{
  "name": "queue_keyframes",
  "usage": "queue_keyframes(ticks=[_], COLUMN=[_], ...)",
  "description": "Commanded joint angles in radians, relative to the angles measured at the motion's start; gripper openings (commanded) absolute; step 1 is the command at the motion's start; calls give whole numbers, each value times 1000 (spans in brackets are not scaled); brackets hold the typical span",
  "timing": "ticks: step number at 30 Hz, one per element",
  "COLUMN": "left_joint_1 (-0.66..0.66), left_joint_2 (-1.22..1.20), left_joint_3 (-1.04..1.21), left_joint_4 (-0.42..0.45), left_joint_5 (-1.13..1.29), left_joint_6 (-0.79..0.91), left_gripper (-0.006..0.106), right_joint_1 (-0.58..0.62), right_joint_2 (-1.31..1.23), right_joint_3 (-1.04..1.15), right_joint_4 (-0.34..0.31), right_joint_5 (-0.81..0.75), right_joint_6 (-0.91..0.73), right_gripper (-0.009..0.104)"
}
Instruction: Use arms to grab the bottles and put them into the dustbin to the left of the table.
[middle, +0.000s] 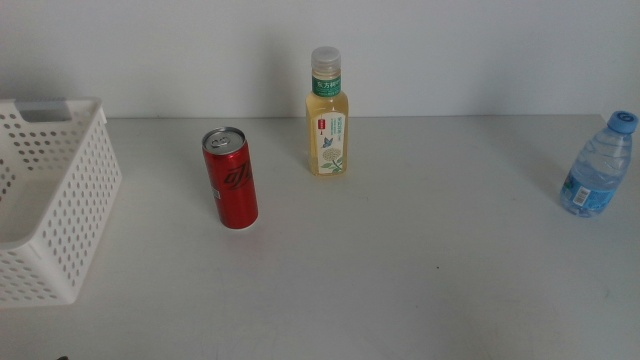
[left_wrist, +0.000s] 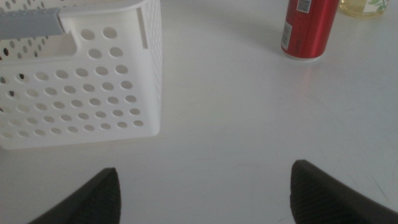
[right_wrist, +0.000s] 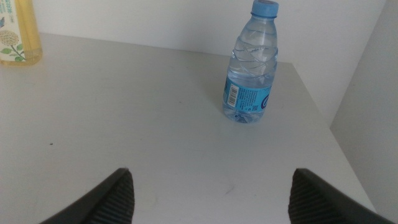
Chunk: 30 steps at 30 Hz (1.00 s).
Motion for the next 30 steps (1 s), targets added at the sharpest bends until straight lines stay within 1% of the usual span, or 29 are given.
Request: queue_keyframes(ticks=[1, 3, 7, 12, 16, 19, 22, 27, 30], left_joint_1=[-6, -13, -85, -180, -212, -227, -227, -226, -226], left_joint_2=[21, 94, 275, 540, 777, 924, 1030, 1152, 1197], left_joint_3=[-19, -19, -19, -19, -19, -17, -17, -16, -16], left_joint_4=[-21, -59, -75, -69, -67, -57, -20, -15, -5], left_joint_5=[-77, -120, -297, -667, -981, -1156, -1282, -1453, -1513], left_joint_6=[-17, -16, -16, -13, -14, -26, -65, -65, -65], left_gripper=[94, 94, 94, 94, 94, 94, 94, 94, 94], right_joint_1=[-6, -6, -6, -6, -6, -6, -6, -6, -6], right_joint_2=[-21, -21, -21, -21, -21, -21, -21, -21, -21], right_joint_3=[-10, -10, -10, -10, -10, -10, -10, -10, -10], right_joint_4=[-13, -13, -13, -13, -13, -13, -13, -13, -13], right_joint_5=[-74, -74, -74, -74, -74, -74, -74, -74, -74], right_joint_6=[-11, -11, -11, -11, -11, -11, -11, -11, -11], right_gripper=[63, 63, 63, 63, 63, 63, 63, 63, 63])
